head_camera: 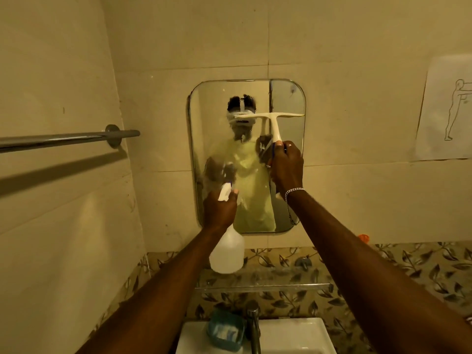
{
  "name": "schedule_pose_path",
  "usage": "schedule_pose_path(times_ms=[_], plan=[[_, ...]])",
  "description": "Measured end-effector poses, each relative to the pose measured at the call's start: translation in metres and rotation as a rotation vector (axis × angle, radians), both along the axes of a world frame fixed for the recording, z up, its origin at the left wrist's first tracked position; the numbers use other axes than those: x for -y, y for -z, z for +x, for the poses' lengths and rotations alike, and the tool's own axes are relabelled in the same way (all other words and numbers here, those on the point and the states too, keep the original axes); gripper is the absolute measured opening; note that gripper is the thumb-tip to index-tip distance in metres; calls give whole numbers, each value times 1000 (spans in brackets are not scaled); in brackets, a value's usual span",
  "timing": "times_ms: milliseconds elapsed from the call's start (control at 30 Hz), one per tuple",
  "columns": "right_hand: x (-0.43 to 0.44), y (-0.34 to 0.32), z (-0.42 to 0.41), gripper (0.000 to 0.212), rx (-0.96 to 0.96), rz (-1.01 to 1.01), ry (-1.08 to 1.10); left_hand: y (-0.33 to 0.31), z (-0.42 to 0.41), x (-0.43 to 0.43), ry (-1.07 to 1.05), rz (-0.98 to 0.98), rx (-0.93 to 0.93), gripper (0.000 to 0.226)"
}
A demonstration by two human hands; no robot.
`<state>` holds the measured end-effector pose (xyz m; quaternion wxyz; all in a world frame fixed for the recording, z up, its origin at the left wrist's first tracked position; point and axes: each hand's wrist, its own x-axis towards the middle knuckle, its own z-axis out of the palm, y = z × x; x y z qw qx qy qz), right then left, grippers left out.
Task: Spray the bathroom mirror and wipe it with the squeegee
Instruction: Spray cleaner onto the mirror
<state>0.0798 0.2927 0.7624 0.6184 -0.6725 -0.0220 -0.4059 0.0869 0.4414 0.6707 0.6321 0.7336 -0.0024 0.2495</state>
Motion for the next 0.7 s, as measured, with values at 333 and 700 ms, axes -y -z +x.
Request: schedule_pose_path(times_ms=[333,700], plan=[[-8,8,-3,25,-28,23,-150,116,-20,-5,-19,53,-224,31],[-89,-78,24,41,18,-72,-255,150,-31,-47,15,-164,-79,44]])
